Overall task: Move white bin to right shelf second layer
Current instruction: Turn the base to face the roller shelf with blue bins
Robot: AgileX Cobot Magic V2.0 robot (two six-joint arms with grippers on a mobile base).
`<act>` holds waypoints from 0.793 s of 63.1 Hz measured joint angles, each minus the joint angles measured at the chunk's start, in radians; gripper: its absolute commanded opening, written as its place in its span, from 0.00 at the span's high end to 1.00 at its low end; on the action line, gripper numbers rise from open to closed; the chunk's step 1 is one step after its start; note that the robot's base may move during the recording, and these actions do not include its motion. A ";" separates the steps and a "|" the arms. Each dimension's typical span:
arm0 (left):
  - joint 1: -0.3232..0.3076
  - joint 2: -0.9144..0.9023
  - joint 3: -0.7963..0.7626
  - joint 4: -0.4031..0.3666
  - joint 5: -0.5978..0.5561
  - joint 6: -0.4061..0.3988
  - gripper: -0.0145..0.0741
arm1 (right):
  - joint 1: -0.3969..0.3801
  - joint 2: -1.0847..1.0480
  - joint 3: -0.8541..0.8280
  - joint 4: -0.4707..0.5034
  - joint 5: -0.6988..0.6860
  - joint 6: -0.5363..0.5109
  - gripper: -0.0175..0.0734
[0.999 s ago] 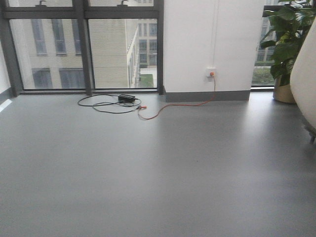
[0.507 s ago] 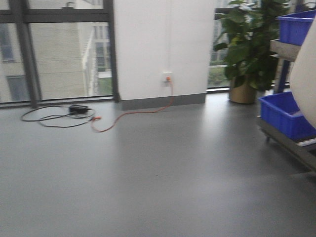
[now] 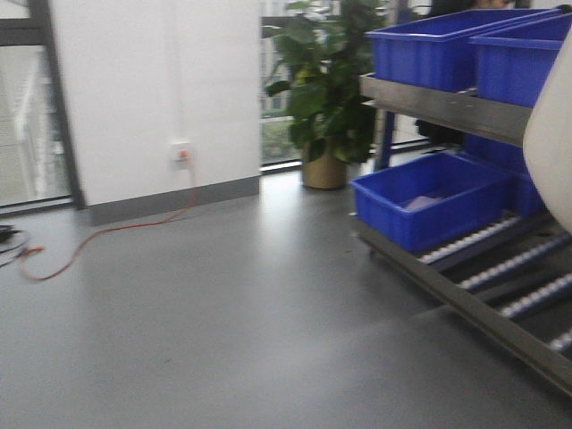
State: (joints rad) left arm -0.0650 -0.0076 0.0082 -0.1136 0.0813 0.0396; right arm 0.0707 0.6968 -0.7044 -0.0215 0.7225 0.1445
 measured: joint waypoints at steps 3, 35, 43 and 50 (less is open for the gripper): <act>0.000 0.000 0.000 0.000 0.000 0.000 0.74 | 0.000 0.000 0.000 0.000 0.000 0.000 0.75; 0.000 0.000 0.000 0.000 0.000 0.000 0.74 | 0.000 0.000 0.000 0.000 0.000 0.000 0.75; 0.000 0.000 0.000 0.000 0.000 0.000 0.74 | 0.000 0.000 0.000 0.000 0.000 0.000 0.75; 0.000 0.000 0.000 0.000 0.000 0.000 0.74 | 0.000 0.000 0.000 0.000 0.000 0.000 0.75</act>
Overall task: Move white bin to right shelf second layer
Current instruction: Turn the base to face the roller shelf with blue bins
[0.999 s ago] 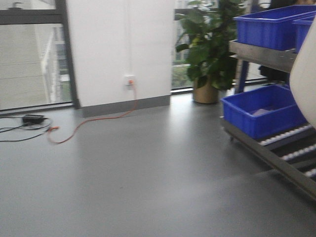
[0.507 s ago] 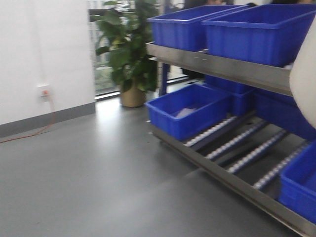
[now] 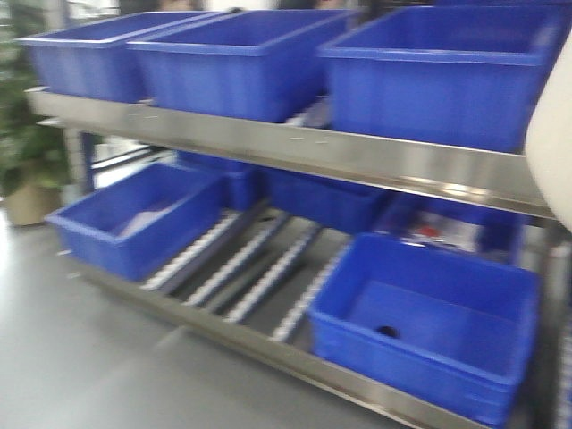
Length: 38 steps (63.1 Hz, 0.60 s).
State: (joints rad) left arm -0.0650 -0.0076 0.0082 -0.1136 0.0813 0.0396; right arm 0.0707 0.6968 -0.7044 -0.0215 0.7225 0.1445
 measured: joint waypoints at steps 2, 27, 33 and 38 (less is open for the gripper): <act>0.000 0.000 0.000 0.000 0.000 0.000 0.74 | 0.000 0.000 0.000 0.000 0.000 0.000 0.75; 0.000 0.000 0.000 0.000 0.000 0.000 0.74 | 0.000 0.000 0.000 0.000 0.000 0.000 0.75; 0.000 0.000 0.000 0.000 0.000 0.000 0.74 | 0.000 0.000 0.000 0.000 0.000 0.000 0.75; 0.000 0.000 0.000 0.000 0.000 0.000 0.74 | 0.000 0.000 0.000 0.000 0.000 0.000 0.75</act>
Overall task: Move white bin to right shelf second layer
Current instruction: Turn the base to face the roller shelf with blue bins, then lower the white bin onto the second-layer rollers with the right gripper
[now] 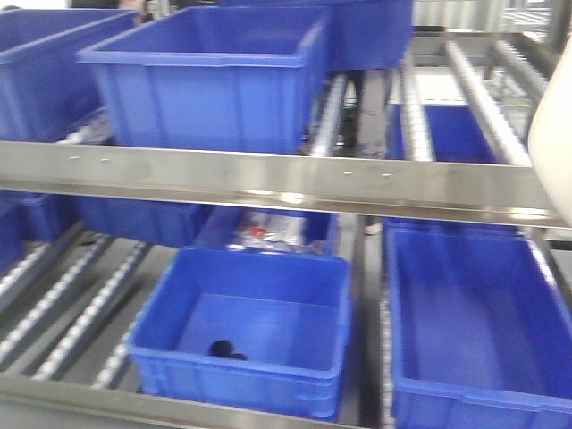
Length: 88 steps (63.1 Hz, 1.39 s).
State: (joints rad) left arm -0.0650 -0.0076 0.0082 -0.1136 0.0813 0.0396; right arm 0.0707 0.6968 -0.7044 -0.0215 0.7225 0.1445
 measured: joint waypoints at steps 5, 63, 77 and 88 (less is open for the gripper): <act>0.000 0.000 0.000 0.000 0.000 0.000 0.74 | 0.000 0.000 0.000 0.000 0.000 0.000 0.75; 0.000 0.000 0.000 0.000 0.000 0.000 0.74 | 0.000 0.000 0.000 0.000 0.000 0.000 0.75; 0.000 0.000 0.000 0.000 0.000 0.000 0.74 | 0.000 0.000 0.000 0.000 0.000 0.000 0.75; 0.000 0.000 0.000 0.000 0.000 0.000 0.74 | 0.000 0.000 0.000 0.000 0.000 0.000 0.75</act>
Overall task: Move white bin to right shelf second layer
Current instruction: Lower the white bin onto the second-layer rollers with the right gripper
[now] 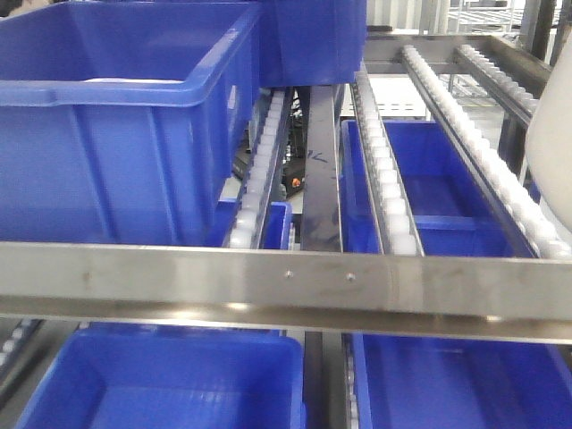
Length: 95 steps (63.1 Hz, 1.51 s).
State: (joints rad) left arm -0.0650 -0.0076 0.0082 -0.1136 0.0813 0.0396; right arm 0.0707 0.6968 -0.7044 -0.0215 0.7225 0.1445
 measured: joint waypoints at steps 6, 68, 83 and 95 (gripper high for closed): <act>0.000 0.000 0.000 0.000 0.000 0.000 0.74 | 0.000 0.000 0.000 0.000 0.000 0.000 0.75; 0.000 0.000 0.000 0.000 0.000 0.000 0.74 | 0.000 0.439 0.000 0.033 -0.348 0.000 0.75; 0.000 0.000 0.000 0.000 0.000 0.000 0.74 | 0.000 0.589 0.000 0.052 -0.377 0.000 0.74; 0.000 0.000 0.000 0.000 0.000 0.000 0.74 | 0.002 0.623 0.000 0.074 -0.394 0.000 0.53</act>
State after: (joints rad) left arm -0.0650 -0.0076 0.0082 -0.1136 0.0813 0.0396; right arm 0.0726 1.3197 -0.7044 0.0530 0.3280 0.1445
